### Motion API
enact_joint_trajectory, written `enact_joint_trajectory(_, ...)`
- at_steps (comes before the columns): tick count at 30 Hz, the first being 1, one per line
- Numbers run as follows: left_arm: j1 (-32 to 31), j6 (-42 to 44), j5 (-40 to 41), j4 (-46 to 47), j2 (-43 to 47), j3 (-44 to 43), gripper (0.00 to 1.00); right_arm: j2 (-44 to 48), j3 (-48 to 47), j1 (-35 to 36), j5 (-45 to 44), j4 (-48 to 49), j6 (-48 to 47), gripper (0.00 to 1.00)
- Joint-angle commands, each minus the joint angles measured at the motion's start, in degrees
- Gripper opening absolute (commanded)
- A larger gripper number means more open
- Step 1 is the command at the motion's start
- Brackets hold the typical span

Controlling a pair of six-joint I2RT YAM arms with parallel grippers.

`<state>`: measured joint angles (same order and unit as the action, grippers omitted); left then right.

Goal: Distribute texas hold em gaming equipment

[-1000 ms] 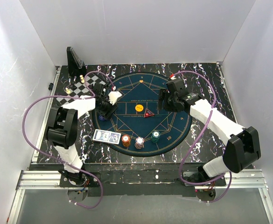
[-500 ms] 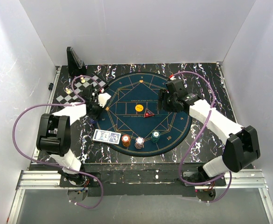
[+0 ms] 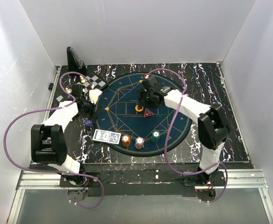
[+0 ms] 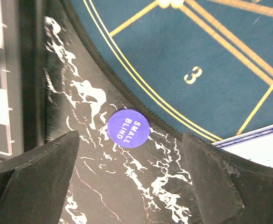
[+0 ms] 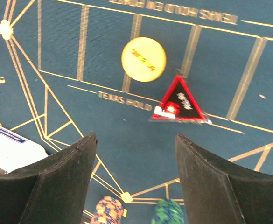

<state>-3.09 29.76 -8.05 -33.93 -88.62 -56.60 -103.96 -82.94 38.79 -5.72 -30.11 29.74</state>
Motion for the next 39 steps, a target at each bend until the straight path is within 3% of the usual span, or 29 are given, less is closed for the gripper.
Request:
enact_joint_trajectory(1, 0.11, -2.42, -6.35, -8.59, 6.17, -8.51, 0.96, -5.54, -8.19, 2.78, 1.41, -1.53, -1.17, 0.75)
enact_joint_trajectory(6, 0.19, -2.60, -10.84, -15.19, 7.32, -13.18, 0.96, -11.69, -11.98, 3.58, 3.52, -1.62, -0.38, 0.70)
enact_joint_trajectory(10, 0.19, -2.07, -11.20, -16.86, 7.58, -13.89, 0.96, -15.65, -14.09, 3.75, 3.52, -2.85, -0.12, 0.64)
enact_joint_trajectory(18, 0.19, -1.81, -11.72, -17.39, 8.02, -14.24, 0.95, -19.34, -14.88, 3.58, 0.27, -3.29, -0.03, 0.61)
enact_joint_trajectory(29, 0.19, 0.21, -11.02, -19.33, 8.37, -14.59, 0.95, -25.93, -24.02, -3.53, -2.72, -5.66, -0.64, 0.53)
enact_joint_trajectory(37, 0.19, 1.53, -10.14, -20.38, 8.99, -14.60, 0.96, -32.00, -37.81, -5.48, -5.80, -11.28, -3.63, 0.50)
enact_joint_trajectory(39, 0.19, 1.62, -9.96, -20.29, 9.25, -14.50, 0.96, -29.82, -37.22, -4.69, -5.62, -10.77, -3.89, 0.55)
